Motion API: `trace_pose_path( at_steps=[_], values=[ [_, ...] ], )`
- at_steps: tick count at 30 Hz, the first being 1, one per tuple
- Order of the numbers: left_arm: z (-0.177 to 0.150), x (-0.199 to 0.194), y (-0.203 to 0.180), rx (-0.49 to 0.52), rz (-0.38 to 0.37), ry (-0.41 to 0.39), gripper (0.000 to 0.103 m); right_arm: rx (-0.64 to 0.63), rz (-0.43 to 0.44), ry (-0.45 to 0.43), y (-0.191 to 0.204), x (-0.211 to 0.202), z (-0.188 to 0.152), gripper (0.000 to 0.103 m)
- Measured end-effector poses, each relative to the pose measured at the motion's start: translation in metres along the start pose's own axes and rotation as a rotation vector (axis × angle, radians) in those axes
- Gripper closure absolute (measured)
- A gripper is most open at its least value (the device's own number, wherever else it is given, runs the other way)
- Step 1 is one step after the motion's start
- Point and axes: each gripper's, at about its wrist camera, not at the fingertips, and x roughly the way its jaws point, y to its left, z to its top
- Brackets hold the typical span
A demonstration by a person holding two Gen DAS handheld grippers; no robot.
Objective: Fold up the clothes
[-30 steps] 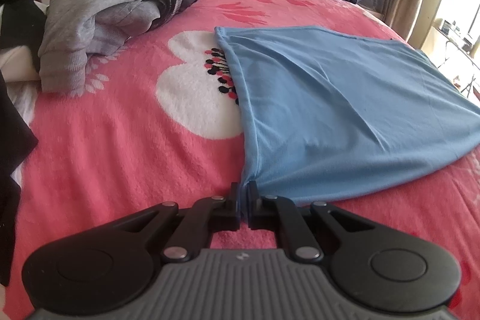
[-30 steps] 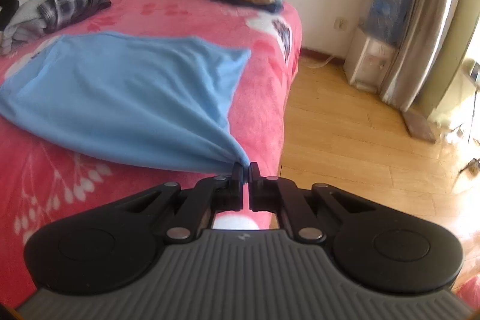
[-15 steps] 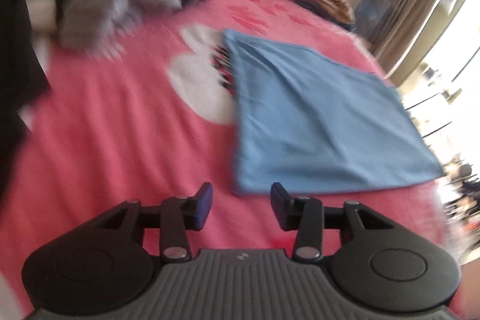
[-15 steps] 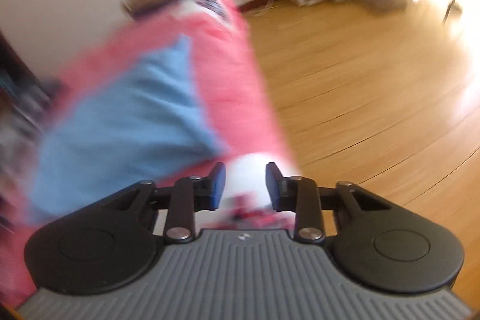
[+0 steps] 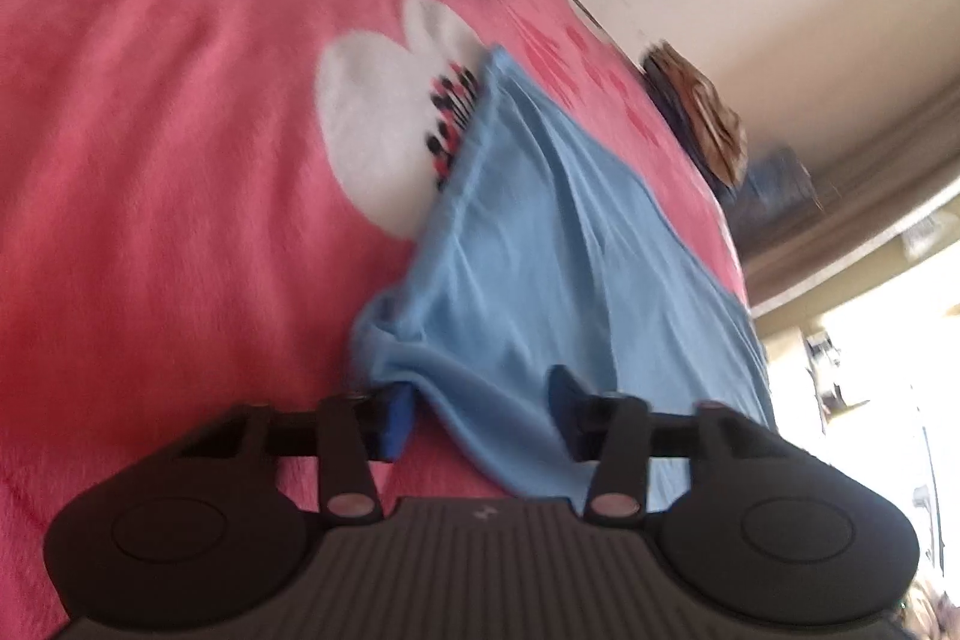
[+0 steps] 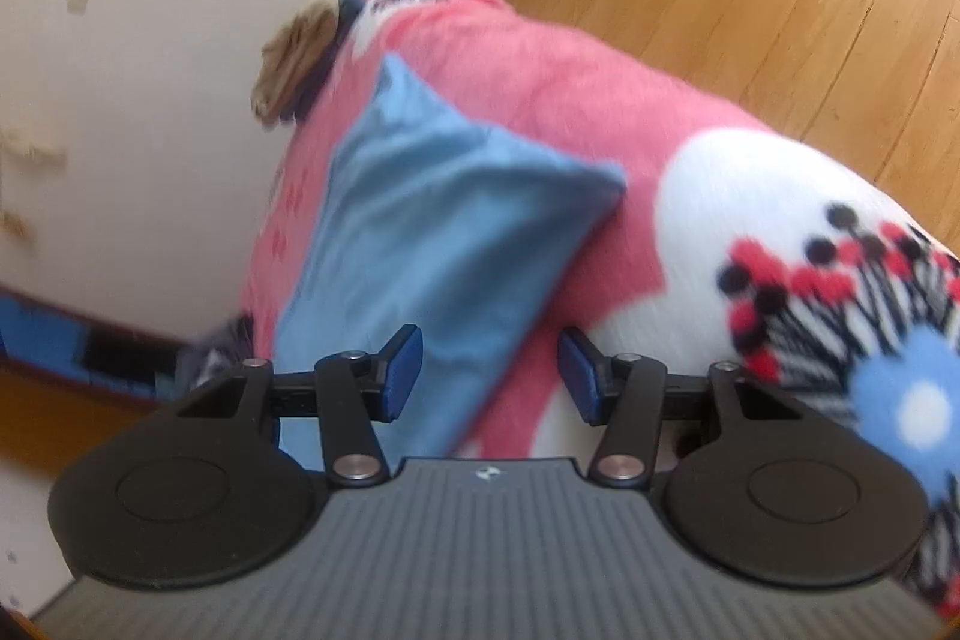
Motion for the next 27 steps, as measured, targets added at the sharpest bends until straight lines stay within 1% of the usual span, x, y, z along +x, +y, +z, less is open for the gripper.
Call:
trace_pose_path(
  at_steps=[2, 3, 4, 5, 6, 7, 8, 12, 15, 18, 20, 22, 24, 25, 26, 27],
  values=[
    [0.003, 0.003, 0.0, -0.015, 0.021, -0.018, 0.085, -0.001, 0.008, -0.036, 0.0, 0.004, 0.002, 0.057],
    [0.004, 0.004, 0.0, -0.017, 0.031, -0.023, 0.088, -0.002, 0.013, -0.053, 0.0, 0.006, 0.003, 0.061],
    [0.005, 0.003, 0.0, -0.021, 0.038, -0.026, 0.094, -0.001, 0.014, -0.07, 0.0, 0.007, 0.007, 0.069],
    [0.006, 0.002, 0.0, -0.027, 0.043, -0.026, 0.096, 0.001, 0.005, -0.082, 0.0, 0.009, 0.008, 0.077],
    [0.006, -0.001, 0.0, -0.031, 0.042, -0.027, 0.097, 0.003, -0.005, -0.094, 0.0, 0.01, 0.009, 0.093],
    [0.007, -0.006, -0.001, -0.027, 0.04, -0.032, 0.097, 0.012, 0.0, -0.101, -0.002, 0.009, 0.009, 0.097],
    [0.007, -0.014, -0.003, -0.018, 0.04, -0.039, 0.098, 0.023, 0.007, -0.108, -0.004, 0.008, 0.009, 0.099],
    [0.009, -0.051, -0.004, -0.001, 0.034, -0.061, 0.098, -0.033, 0.022, -0.119, 0.009, -0.018, -0.002, 0.1],
    [0.006, -0.081, -0.003, 0.036, 0.06, -0.04, 0.098, -0.045, 0.028, -0.093, 0.017, -0.039, -0.014, 0.1],
    [-0.003, -0.115, 0.007, 0.06, 0.089, 0.022, 0.098, -0.041, 0.012, -0.026, 0.014, -0.068, -0.032, 0.1],
    [-0.015, -0.136, 0.02, 0.057, 0.114, 0.073, 0.098, -0.045, -0.021, 0.023, 0.007, -0.086, -0.048, 0.1],
    [-0.032, -0.145, 0.037, 0.045, 0.13, 0.155, 0.097, -0.033, -0.058, 0.064, -0.004, -0.101, -0.065, 0.1],
    [-0.046, -0.142, 0.052, 0.054, 0.135, 0.248, 0.092, -0.041, -0.112, 0.108, -0.016, -0.109, -0.079, 0.099],
    [-0.051, -0.141, 0.058, 0.075, 0.151, 0.278, 0.083, -0.058, -0.144, 0.132, -0.023, -0.109, -0.085, 0.096],
    [-0.054, -0.142, 0.062, 0.101, 0.162, 0.284, 0.084, -0.098, -0.182, 0.143, -0.024, -0.107, -0.087, 0.095],
    [-0.054, -0.147, 0.064, 0.12, 0.165, 0.271, 0.084, -0.135, -0.189, 0.144, -0.025, -0.108, -0.088, 0.093]
  ],
)
